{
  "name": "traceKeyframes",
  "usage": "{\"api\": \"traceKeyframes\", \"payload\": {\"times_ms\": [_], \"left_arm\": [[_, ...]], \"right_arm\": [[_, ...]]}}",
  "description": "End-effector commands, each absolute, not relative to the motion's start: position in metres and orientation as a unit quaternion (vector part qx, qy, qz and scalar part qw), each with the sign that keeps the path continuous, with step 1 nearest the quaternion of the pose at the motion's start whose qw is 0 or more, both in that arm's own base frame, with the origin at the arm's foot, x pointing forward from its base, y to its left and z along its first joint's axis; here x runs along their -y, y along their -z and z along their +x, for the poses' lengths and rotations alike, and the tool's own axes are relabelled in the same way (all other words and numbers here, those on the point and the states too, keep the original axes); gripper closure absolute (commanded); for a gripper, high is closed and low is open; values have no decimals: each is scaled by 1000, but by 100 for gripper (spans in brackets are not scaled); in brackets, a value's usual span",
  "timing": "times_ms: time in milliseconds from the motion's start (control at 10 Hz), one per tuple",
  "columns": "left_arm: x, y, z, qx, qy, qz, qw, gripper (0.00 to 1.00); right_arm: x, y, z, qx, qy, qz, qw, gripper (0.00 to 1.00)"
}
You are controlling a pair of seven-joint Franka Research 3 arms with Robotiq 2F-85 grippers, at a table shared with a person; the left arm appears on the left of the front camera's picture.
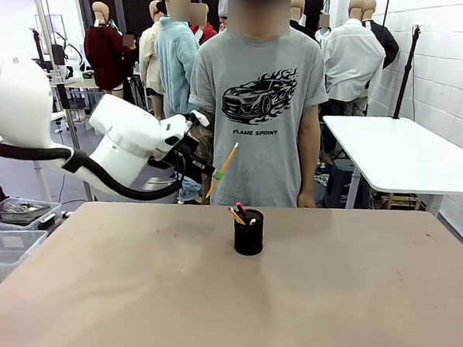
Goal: Place the pens into the pen holder.
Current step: Pick up a writing instrument from the table and place it into the Pen holder.
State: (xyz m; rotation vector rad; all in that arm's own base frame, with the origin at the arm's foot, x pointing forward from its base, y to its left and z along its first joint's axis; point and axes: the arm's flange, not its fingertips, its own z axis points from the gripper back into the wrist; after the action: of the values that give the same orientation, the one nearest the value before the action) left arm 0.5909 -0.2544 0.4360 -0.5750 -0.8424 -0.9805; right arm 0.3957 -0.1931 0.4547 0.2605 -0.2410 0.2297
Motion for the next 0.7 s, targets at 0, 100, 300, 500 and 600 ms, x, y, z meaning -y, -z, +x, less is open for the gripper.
{"api": "traceKeyframes", "payload": {"times_ms": [0, 100, 300, 500, 600], "left_arm": [[216, -405, 593, 384, 510, -333, 694, 100], [220, -403, 598, 405, 521, -350, 665, 100], [237, -397, 601, 458, 527, -397, 595, 100], [260, -396, 599, 503, 523, -427, 539, 100], [272, -395, 598, 511, 512, -447, 527, 100]], "right_arm": [[192, -451, 395, 127, -118, 135, 976, 34], [192, -451, 395, 127, -118, 135, 976, 34], [192, -451, 395, 127, -118, 135, 976, 34], [192, -451, 395, 127, -118, 135, 976, 34], [192, -451, 395, 127, -118, 135, 976, 34]]}}
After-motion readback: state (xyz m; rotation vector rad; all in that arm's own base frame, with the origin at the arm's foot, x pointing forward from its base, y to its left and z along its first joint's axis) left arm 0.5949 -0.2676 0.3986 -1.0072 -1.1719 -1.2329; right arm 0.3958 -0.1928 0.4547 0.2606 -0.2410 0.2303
